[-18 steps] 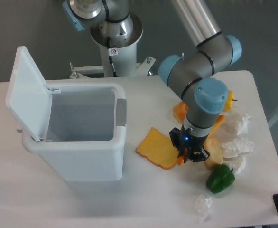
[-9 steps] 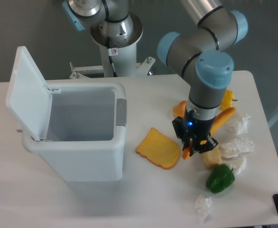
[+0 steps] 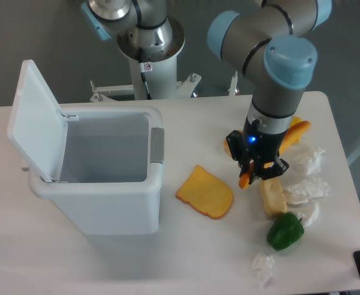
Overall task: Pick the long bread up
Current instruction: 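Lift the grasped long orange bread up off the table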
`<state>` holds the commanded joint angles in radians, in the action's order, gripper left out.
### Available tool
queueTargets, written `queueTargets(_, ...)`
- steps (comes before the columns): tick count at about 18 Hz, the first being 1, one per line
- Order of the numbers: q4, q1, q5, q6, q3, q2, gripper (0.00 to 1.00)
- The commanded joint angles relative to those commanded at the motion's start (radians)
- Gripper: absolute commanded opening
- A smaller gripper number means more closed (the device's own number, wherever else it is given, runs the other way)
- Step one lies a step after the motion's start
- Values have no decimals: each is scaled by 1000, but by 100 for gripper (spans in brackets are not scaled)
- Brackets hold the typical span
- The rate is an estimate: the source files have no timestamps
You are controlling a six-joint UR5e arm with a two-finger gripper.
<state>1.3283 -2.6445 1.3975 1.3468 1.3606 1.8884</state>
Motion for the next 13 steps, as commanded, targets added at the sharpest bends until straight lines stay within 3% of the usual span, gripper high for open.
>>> queueTargets(6, 63, -34, -51, 0, 0, -40, 26)
queueTargets(13, 68, -71, -110, 0, 14, -72, 26)
